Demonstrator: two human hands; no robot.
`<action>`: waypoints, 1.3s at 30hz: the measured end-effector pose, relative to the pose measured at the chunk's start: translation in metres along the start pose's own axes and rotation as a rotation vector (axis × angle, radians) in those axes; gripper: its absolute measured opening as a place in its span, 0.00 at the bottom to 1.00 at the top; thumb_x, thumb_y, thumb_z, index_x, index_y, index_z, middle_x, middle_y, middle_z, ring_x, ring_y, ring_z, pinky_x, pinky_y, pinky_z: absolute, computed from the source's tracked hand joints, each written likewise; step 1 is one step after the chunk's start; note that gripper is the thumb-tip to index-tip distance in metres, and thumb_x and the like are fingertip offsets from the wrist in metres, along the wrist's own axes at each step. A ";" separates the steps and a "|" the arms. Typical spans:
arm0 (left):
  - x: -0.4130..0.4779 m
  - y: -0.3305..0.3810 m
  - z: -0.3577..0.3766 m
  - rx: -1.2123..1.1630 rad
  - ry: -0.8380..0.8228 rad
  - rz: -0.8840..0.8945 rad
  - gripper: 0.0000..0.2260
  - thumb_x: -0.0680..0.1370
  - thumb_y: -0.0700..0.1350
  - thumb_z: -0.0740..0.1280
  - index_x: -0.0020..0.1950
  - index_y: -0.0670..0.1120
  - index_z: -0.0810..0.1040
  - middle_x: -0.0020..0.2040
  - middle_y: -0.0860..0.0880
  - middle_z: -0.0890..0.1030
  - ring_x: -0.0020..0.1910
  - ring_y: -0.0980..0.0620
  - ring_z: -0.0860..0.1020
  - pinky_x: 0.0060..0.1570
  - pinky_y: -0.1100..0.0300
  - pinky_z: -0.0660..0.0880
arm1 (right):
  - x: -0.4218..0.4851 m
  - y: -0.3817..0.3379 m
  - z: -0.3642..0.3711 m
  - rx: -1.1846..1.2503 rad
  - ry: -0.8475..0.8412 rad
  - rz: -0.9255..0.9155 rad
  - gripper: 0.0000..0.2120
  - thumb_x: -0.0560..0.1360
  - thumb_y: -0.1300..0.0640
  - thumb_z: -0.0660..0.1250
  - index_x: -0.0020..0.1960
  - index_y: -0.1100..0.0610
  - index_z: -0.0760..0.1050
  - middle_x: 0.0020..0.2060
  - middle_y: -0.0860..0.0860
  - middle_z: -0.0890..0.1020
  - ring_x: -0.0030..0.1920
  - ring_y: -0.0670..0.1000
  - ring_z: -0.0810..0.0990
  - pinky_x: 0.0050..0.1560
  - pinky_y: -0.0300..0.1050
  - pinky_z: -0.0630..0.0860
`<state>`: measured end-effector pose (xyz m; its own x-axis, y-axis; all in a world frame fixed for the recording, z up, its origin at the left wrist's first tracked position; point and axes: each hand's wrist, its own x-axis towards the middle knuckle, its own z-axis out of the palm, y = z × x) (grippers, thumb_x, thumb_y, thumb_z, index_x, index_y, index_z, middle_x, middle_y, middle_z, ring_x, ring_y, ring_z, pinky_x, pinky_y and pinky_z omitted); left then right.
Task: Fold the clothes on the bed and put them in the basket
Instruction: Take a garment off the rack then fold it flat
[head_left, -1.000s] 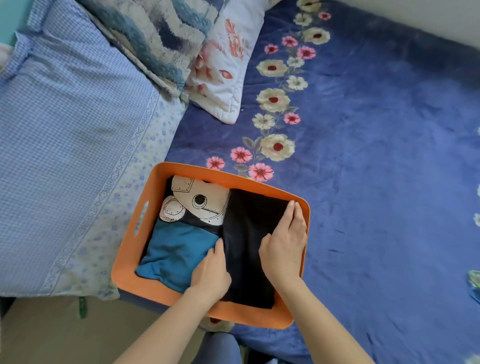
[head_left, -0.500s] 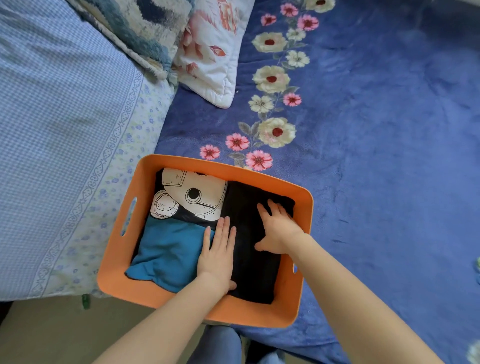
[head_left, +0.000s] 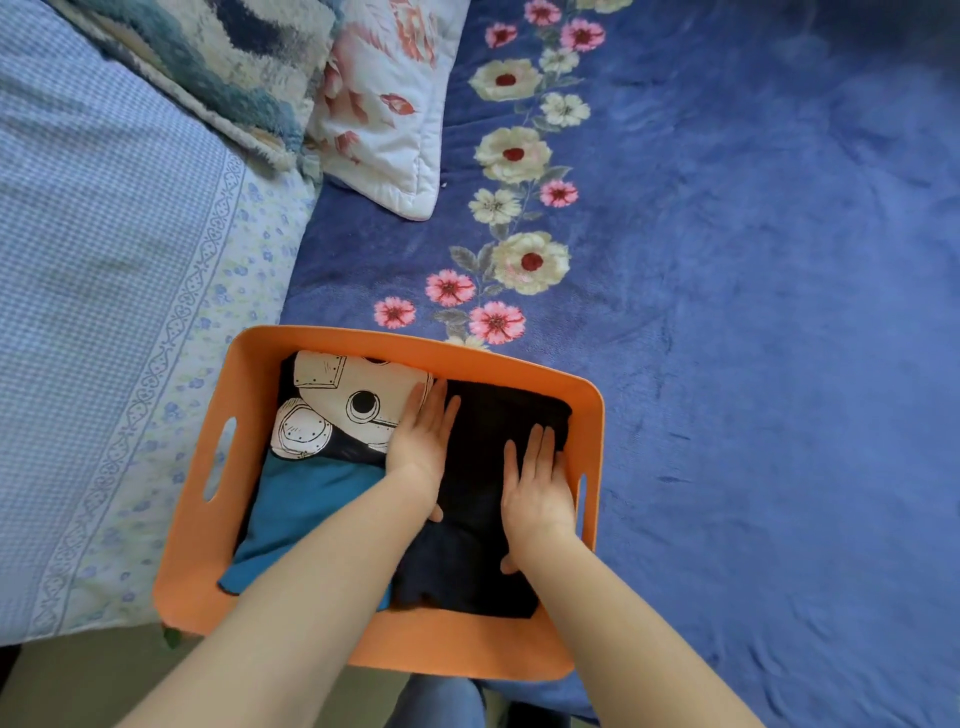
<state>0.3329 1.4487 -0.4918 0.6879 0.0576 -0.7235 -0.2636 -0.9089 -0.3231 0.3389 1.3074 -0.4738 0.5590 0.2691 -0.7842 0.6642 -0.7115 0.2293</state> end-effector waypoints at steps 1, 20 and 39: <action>0.000 0.000 0.001 -0.001 0.020 -0.007 0.63 0.65 0.75 0.65 0.75 0.35 0.32 0.78 0.36 0.40 0.77 0.38 0.36 0.72 0.41 0.35 | -0.001 0.001 -0.001 -0.005 0.021 -0.002 0.57 0.72 0.38 0.70 0.77 0.64 0.33 0.74 0.72 0.39 0.76 0.71 0.41 0.76 0.61 0.48; -0.198 0.188 -0.147 -0.303 0.376 -0.026 0.31 0.81 0.52 0.57 0.79 0.43 0.49 0.79 0.39 0.43 0.78 0.40 0.41 0.74 0.42 0.40 | -0.276 0.183 0.135 0.387 0.421 0.047 0.39 0.79 0.41 0.59 0.80 0.58 0.45 0.79 0.54 0.51 0.79 0.55 0.45 0.77 0.52 0.44; -0.375 0.683 -0.475 -0.077 0.867 0.819 0.26 0.79 0.52 0.61 0.75 0.45 0.61 0.79 0.41 0.42 0.79 0.43 0.43 0.74 0.41 0.46 | -0.633 0.497 0.473 0.737 0.453 0.974 0.34 0.77 0.42 0.62 0.76 0.57 0.56 0.74 0.54 0.63 0.75 0.56 0.58 0.73 0.56 0.57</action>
<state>0.2162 0.6106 -0.1518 0.5688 -0.8218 -0.0346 -0.8161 -0.5691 0.1008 0.0803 0.4769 -0.1359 0.8665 -0.4656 -0.1800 -0.4531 -0.8849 0.1082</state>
